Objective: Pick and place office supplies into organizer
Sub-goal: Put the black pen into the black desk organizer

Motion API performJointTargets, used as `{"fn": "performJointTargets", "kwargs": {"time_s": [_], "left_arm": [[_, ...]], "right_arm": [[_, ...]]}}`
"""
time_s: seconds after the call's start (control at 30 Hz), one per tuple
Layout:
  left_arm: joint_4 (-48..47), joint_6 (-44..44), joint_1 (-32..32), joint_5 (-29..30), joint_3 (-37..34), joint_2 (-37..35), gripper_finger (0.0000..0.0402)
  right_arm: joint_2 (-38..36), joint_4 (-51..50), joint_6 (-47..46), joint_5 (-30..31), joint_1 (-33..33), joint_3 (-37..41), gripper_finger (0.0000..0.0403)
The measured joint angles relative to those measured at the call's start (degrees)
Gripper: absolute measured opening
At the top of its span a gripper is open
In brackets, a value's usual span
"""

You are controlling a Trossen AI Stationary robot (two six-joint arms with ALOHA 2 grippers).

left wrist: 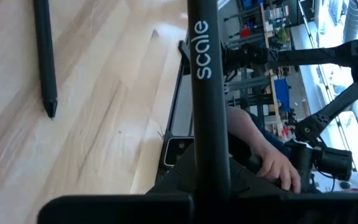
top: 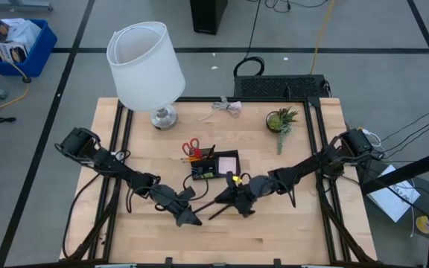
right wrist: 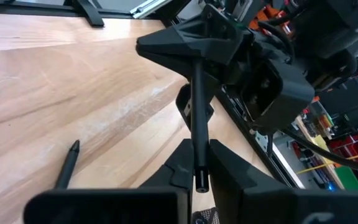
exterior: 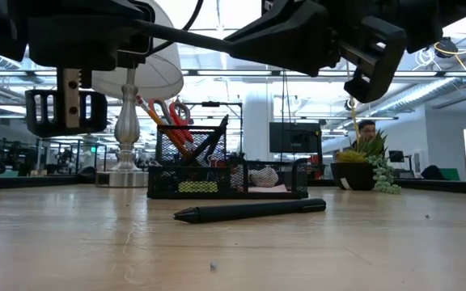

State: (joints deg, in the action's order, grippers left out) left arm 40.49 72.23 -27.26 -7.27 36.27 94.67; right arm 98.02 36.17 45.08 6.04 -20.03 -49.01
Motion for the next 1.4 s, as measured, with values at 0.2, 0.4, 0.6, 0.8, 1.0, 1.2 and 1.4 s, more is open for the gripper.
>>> {"fn": "performJointTargets", "kwargs": {"time_s": [0.2, 0.4, 0.6, 0.8, 1.0, 1.2, 1.4], "left_arm": [[-0.4, -1.3, 0.0, -0.4, 0.0, 0.0, 0.0027], [-0.4, -1.7, 0.0, -0.4, 0.0, 0.0, 0.0089], [-0.1, -2.0, 0.3, 0.0, 0.0, 0.0, 0.0151], [-0.1, -2.1, 1.0, -0.1, 0.0, 0.0, 0.0154], [-0.1, -1.9, 1.0, 0.0, 0.0, 0.0, 0.0115], [0.1, -1.9, 1.3, -0.4, 0.0, 0.0, 0.006], [0.1, -3.0, 1.3, -0.3, 0.0, 0.0, 0.0036]], "right_arm": [[0.0, -0.6, -1.0, 0.2, -1.5, 0.0, 0.0024], [0.0, -1.1, -1.1, 0.1, -3.1, 0.0, 0.0025], [0.0, -0.9, -1.5, -1.0, -3.3, 0.0, 0.0024], [0.0, -0.9, -2.7, -1.7, -3.3, 0.0, 0.0027], [0.0, -0.9, -2.6, -1.8, -3.3, 0.0, 0.0025], [0.1, -0.9, -2.8, -1.7, -3.2, 0.1, 0.0028], [0.1, -0.9, -2.9, -1.7, -3.2, 0.1, 0.0032]]}}
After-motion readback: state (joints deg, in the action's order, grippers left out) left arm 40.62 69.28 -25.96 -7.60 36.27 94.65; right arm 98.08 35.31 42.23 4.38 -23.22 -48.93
